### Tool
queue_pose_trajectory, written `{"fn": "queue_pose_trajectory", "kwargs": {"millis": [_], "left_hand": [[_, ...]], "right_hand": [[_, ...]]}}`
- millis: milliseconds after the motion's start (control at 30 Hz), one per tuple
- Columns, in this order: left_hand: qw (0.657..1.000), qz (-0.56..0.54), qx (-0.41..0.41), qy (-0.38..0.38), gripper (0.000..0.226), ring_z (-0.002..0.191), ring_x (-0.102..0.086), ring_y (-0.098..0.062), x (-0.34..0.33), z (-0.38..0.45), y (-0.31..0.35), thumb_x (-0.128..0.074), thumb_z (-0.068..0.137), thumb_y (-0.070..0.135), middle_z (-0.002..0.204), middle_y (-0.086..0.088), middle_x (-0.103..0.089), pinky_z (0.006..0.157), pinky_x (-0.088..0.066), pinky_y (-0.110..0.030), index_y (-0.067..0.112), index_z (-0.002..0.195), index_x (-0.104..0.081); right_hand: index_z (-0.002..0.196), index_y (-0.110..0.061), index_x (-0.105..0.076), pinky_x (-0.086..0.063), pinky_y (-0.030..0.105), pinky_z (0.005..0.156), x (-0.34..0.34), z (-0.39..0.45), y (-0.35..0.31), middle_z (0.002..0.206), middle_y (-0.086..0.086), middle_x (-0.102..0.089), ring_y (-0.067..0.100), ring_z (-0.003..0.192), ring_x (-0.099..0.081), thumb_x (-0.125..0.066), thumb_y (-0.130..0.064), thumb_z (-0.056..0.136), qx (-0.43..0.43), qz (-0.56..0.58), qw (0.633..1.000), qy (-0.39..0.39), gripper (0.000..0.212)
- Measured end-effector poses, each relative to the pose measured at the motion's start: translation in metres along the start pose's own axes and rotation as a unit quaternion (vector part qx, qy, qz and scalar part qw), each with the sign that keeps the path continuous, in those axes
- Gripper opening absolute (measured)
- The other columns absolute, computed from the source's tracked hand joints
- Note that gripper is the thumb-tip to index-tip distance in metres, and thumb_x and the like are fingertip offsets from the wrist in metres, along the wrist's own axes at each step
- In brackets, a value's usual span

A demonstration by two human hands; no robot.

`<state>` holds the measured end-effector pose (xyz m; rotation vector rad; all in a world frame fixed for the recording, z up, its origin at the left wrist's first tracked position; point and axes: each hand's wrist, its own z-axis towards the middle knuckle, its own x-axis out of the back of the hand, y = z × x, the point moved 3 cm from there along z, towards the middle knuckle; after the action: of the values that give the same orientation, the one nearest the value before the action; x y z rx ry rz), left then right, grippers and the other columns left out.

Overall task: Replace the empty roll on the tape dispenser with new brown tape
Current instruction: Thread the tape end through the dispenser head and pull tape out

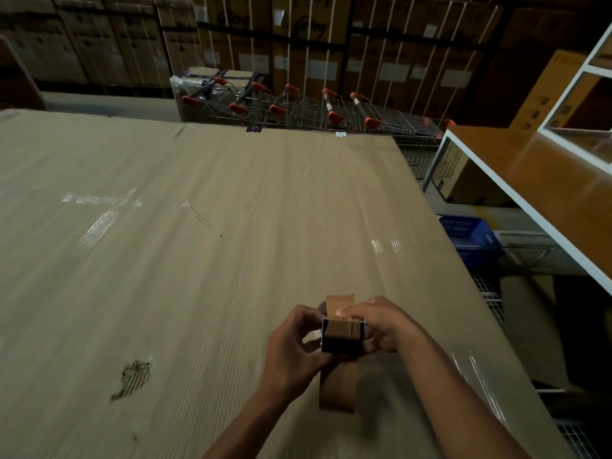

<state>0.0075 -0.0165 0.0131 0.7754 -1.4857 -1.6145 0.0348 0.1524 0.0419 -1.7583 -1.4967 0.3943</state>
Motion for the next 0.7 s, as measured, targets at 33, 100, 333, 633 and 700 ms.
{"fn": "queue_pose_trajectory", "kwargs": {"millis": [33,100,333,633,700], "left_hand": [[1.000,-0.003,-0.005,-0.003,0.041,0.101,-0.072,-0.009,-0.0010,-0.0013,0.0004,-0.091,0.063,0.023,0.099,0.010,-0.072,0.084,-0.064,-0.028,0.021,0.093,-0.063],[1.000,-0.021,-0.011,0.002,0.040,0.103,-0.072,-0.012,-0.0014,-0.0029,-0.0015,-0.090,0.066,0.007,0.100,0.005,-0.072,0.088,-0.064,-0.031,0.021,0.094,-0.065],[0.998,-0.014,-0.053,0.027,0.041,0.108,-0.065,-0.015,-0.0022,-0.0038,0.0007,-0.085,0.060,0.034,0.111,-0.004,-0.060,0.085,-0.063,-0.029,0.050,0.091,-0.064],[0.996,0.038,-0.073,0.029,0.039,0.109,-0.060,-0.001,-0.0016,-0.0014,0.0022,-0.079,0.061,0.040,0.115,0.004,-0.054,0.083,-0.060,-0.016,0.059,0.089,-0.060],[0.996,0.035,-0.074,0.028,0.039,0.109,-0.060,-0.002,-0.0008,-0.0010,0.0018,-0.079,0.061,0.040,0.115,0.004,-0.054,0.085,-0.062,-0.019,0.058,0.089,-0.060]], "right_hand": [[0.082,0.000,-0.064,-0.060,0.039,0.061,-0.0004,0.0008,0.0007,0.081,0.015,-0.067,0.026,0.072,-0.068,-0.072,-0.011,0.077,0.007,0.004,1.000,0.002,0.014],[0.072,-0.003,-0.063,-0.053,0.028,0.049,-0.0009,0.0024,0.0020,0.066,0.010,-0.064,0.017,0.053,-0.065,-0.073,-0.005,0.075,0.020,0.014,1.000,0.012,0.010],[0.072,-0.001,-0.065,-0.047,0.021,0.044,-0.0014,0.0065,0.0028,0.064,0.009,-0.061,0.018,0.055,-0.061,-0.074,0.001,0.068,0.036,0.035,0.998,0.045,0.009],[0.096,0.007,-0.069,-0.047,0.020,0.046,-0.0018,0.0082,0.0023,0.078,0.010,-0.068,0.019,0.068,-0.065,-0.081,-0.009,0.065,0.017,0.018,0.998,0.058,0.037],[0.099,0.007,-0.068,-0.047,0.018,0.045,-0.0022,0.0068,0.0012,0.081,0.010,-0.068,0.018,0.069,-0.066,-0.081,-0.010,0.066,0.018,0.019,0.998,0.055,0.039]]}}
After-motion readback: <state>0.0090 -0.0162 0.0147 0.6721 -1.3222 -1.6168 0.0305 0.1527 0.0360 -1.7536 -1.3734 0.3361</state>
